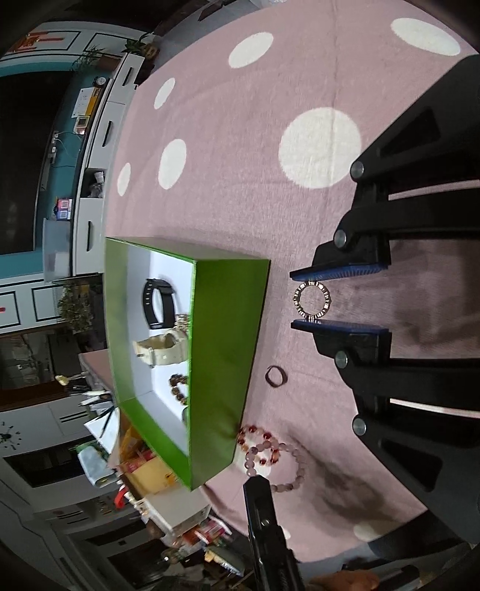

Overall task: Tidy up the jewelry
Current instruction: 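Carry the pink bracelet and silver ring into the green box and open both tools, then withdraw both tools toward the red bead bracelet and dark ring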

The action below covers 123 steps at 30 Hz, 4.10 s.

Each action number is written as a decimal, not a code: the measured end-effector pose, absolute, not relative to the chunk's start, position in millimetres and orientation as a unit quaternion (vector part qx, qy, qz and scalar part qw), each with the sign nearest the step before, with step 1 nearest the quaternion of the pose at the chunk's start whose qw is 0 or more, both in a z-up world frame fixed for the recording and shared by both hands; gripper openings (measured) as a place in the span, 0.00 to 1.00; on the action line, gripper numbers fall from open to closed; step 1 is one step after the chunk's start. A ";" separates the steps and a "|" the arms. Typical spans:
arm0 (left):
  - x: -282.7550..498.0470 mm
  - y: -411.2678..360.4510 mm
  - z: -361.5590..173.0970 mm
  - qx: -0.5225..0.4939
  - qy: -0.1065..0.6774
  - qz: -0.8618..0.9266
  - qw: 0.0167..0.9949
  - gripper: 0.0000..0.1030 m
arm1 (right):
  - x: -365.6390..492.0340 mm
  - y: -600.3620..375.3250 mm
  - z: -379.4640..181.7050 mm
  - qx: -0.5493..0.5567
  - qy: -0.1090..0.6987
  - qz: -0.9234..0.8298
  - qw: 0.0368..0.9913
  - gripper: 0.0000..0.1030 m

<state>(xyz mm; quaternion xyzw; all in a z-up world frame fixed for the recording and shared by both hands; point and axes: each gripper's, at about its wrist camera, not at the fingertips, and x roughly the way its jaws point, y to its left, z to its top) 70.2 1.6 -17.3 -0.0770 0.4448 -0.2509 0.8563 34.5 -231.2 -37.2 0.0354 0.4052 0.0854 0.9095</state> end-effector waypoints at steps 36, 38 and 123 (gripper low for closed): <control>161.9 26.9 53.8 -0.083 0.392 -0.192 0.896 0.07 | 77.6 -219.2 30.9 0.015 0.328 0.109 0.938 0.20; 170.8 25.6 53.3 -0.081 0.394 -0.189 0.896 0.07 | 84.8 -219.8 32.0 0.014 0.328 0.106 0.939 0.20; 86.1 12.5 29.0 0.010 0.409 -0.110 0.906 0.98 | 21.8 -217.6 23.7 0.059 0.346 0.106 0.930 0.72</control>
